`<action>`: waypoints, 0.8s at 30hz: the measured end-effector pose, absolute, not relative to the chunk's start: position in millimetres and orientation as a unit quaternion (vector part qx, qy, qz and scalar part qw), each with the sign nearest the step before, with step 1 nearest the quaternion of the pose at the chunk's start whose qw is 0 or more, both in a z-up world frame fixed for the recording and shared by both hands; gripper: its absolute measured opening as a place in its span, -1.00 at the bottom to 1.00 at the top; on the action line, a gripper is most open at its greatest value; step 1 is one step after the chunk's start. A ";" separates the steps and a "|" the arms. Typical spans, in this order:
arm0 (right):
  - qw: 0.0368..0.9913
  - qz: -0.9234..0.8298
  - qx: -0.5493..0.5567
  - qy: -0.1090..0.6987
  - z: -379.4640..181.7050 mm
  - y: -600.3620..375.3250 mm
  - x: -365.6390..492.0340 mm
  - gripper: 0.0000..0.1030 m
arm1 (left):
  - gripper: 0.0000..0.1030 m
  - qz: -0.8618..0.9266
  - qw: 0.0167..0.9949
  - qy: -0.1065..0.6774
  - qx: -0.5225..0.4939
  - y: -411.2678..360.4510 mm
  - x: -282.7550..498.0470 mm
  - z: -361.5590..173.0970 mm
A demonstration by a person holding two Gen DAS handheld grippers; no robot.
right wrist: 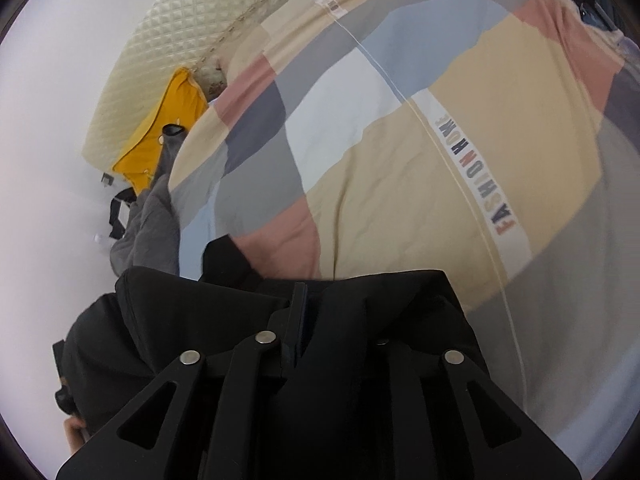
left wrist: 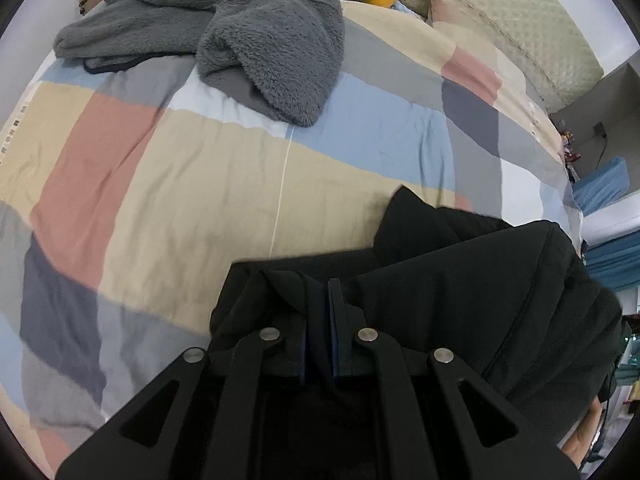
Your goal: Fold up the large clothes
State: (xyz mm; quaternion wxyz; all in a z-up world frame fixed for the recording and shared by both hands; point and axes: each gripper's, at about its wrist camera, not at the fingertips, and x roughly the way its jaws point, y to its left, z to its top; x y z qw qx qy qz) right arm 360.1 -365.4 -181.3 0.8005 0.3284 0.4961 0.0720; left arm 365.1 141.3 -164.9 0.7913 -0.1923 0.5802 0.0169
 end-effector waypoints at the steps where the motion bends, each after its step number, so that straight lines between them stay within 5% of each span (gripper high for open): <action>1: 0.799 0.078 0.328 0.498 -173.4 -367.7 352.7 -0.51 | -0.70 0.016 0.792 0.578 -0.194 142.4 356.9 -156.8; 3: 0.802 0.079 0.326 0.494 -157.5 -373.6 339.2 -0.38 | -0.33 0.008 0.795 0.569 -0.210 145.2 344.9 -145.8; 4: 0.805 0.080 0.330 0.486 -149.4 -375.6 333.7 -0.19 | 0.18 0.001 0.799 0.560 -0.221 147.6 336.5 -138.0; 5: 0.809 0.080 0.333 0.477 -141.6 -377.2 328.7 0.06 | 0.48 0.002 0.808 0.546 -0.222 149.9 326.3 -127.9; 7: 0.826 0.068 0.325 0.455 -118.1 -380.6 314.1 0.29 | 0.49 0.001 0.828 0.519 -0.213 150.2 312.5 -107.6; 18: 0.912 0.087 0.166 0.364 18.7 -308.2 269.0 0.42 | 0.49 -0.066 0.886 0.428 -0.165 80.0 282.4 19.4; 24: 0.923 0.097 0.132 0.347 -0.9 -279.2 266.7 0.50 | 0.49 -0.084 0.907 0.400 -0.106 34.8 280.7 9.7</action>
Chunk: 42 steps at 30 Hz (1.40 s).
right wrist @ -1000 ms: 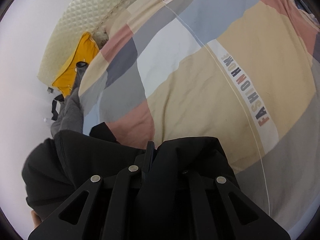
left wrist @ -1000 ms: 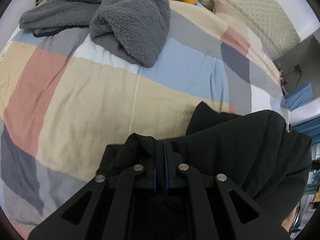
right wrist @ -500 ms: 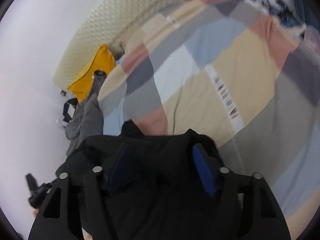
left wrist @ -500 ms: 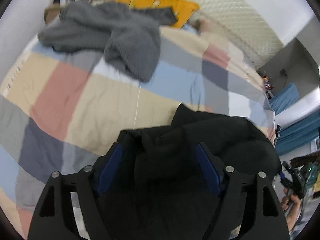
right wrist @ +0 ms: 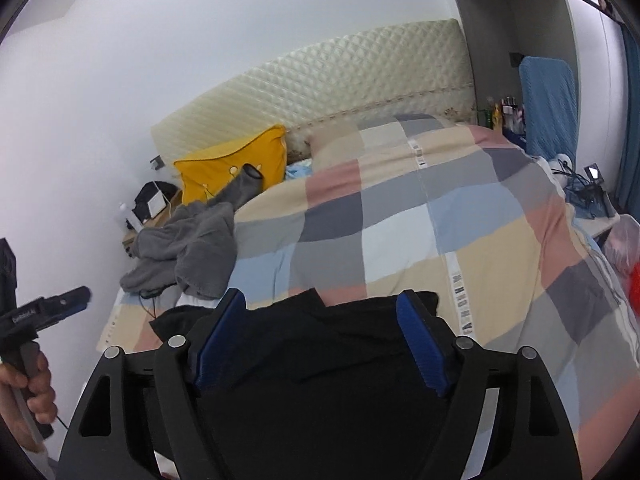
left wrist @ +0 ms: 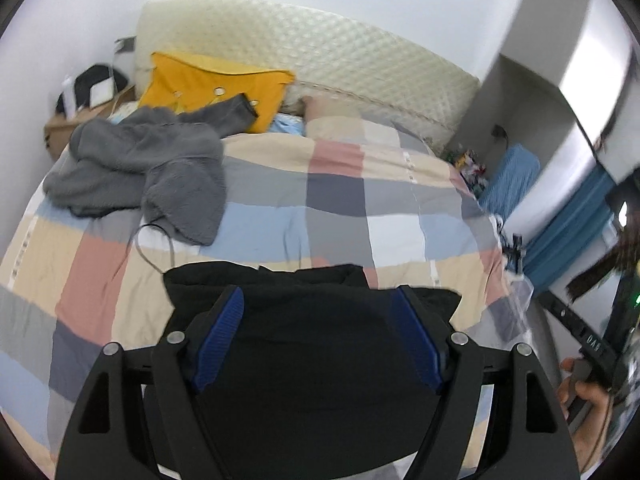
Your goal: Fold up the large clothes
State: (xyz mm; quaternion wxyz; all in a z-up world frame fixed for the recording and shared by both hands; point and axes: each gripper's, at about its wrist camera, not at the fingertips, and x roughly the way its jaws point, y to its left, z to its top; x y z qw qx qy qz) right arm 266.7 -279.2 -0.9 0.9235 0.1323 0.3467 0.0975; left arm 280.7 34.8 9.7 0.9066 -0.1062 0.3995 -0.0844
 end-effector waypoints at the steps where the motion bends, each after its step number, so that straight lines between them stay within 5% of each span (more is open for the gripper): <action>1: 0.921 0.103 0.123 0.354 -12.1 -272.8 268.6 0.50 | 0.49 -0.085 0.908 0.401 -0.092 28.0 281.2 -1.5; 12: 0.900 0.115 0.046 0.418 -152.5 -219.5 309.6 0.51 | 0.49 -0.027 0.893 0.449 0.024 -0.5 325.6 -132.9; 28: 0.896 0.108 0.065 0.425 -198.9 -213.4 391.1 0.74 | 0.50 -0.009 0.906 0.424 0.002 8.1 379.8 -176.1; 42: 0.893 0.108 0.068 0.431 -219.9 -203.5 439.4 0.76 | 0.50 -0.004 0.900 0.435 0.008 8.7 419.8 -195.1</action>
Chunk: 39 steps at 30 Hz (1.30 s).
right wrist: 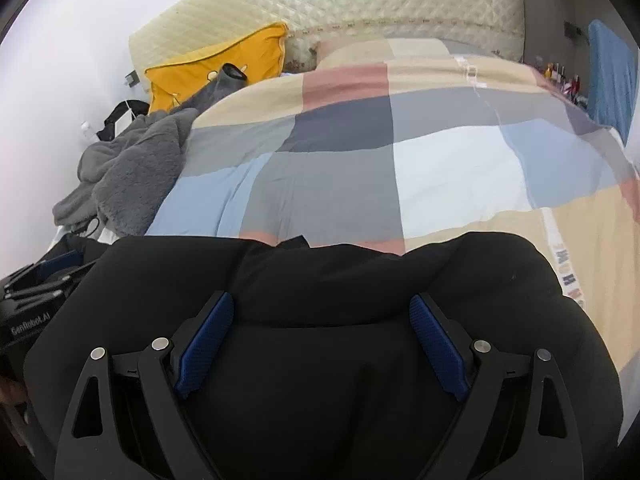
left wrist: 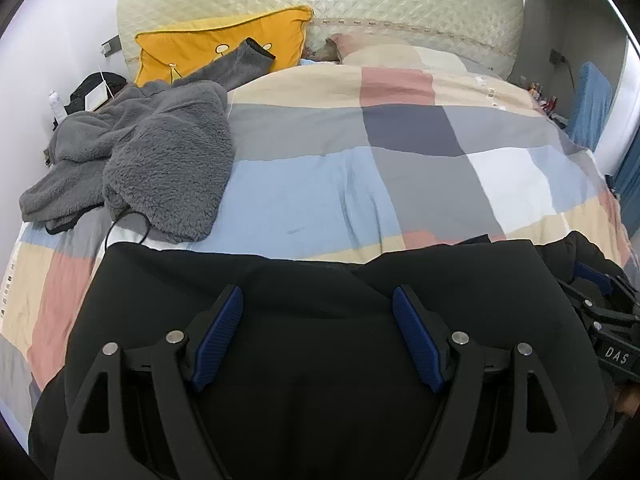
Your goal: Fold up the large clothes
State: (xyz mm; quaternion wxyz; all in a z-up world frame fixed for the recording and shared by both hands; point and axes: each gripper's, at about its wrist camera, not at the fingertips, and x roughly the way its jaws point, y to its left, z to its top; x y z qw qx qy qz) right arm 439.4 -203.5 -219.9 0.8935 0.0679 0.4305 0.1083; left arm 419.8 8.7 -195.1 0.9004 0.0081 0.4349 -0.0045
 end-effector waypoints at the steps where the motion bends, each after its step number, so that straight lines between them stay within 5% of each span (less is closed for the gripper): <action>1: 0.892 0.110 0.071 0.433 -221.7 -203.4 444.4 0.76 | 0.50 -0.003 0.899 0.437 0.009 8.1 423.6 -196.5; 21: 0.915 0.137 0.014 0.379 -175.1 -231.4 364.2 0.74 | 0.51 -0.005 0.934 0.358 -0.021 71.3 355.9 -139.5; 39: 0.916 0.129 0.045 0.377 -219.4 -263.4 364.7 0.98 | 0.51 0.013 0.919 0.394 -0.009 86.9 347.9 -201.2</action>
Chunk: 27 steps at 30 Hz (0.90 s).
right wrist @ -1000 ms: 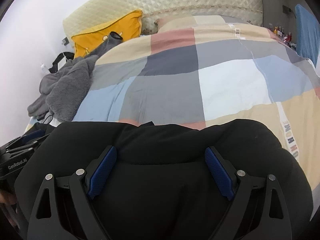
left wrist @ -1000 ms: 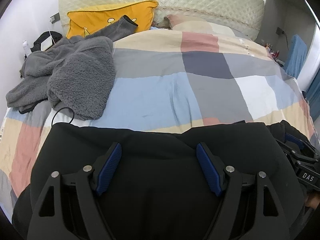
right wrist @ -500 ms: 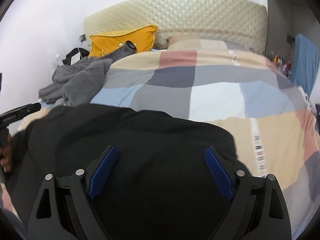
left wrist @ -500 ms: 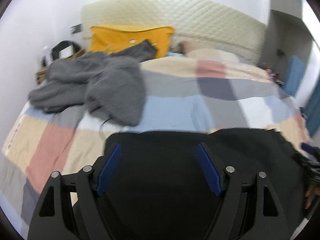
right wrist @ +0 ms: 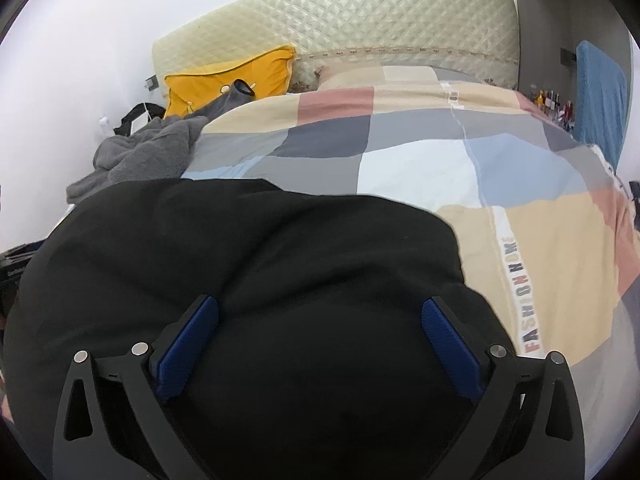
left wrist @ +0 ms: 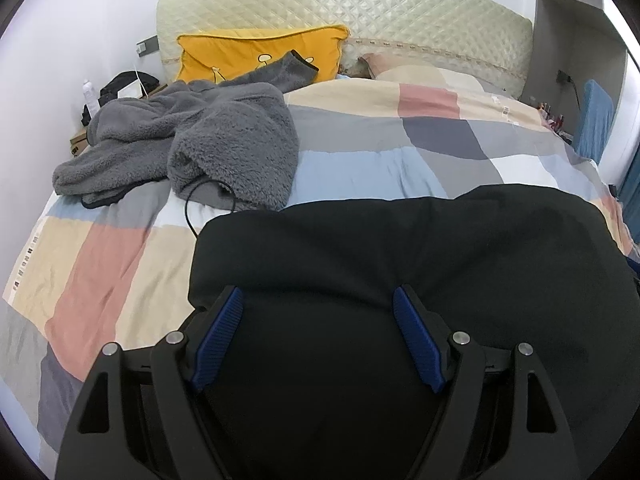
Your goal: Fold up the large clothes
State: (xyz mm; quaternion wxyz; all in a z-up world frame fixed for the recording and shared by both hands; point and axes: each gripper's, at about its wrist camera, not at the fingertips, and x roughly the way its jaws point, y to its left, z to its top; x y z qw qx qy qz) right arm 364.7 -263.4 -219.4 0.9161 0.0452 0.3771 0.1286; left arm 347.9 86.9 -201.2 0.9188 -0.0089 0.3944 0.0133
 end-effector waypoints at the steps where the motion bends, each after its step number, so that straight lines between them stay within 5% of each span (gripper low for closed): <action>1: 0.915 0.129 0.048 0.379 -220.1 -264.7 364.9 0.98 | 0.51 0.013 0.919 0.395 -0.010 87.2 348.0 -201.5; 11: 0.927 0.097 0.036 0.360 -181.7 -263.2 355.1 0.98 | 0.67 0.033 0.930 0.366 -0.006 76.8 337.7 -171.2; 27: 0.959 0.136 0.064 0.239 -5.8 -247.0 241.9 0.98 | 0.95 -0.017 0.948 0.313 -0.057 41.3 252.7 -28.2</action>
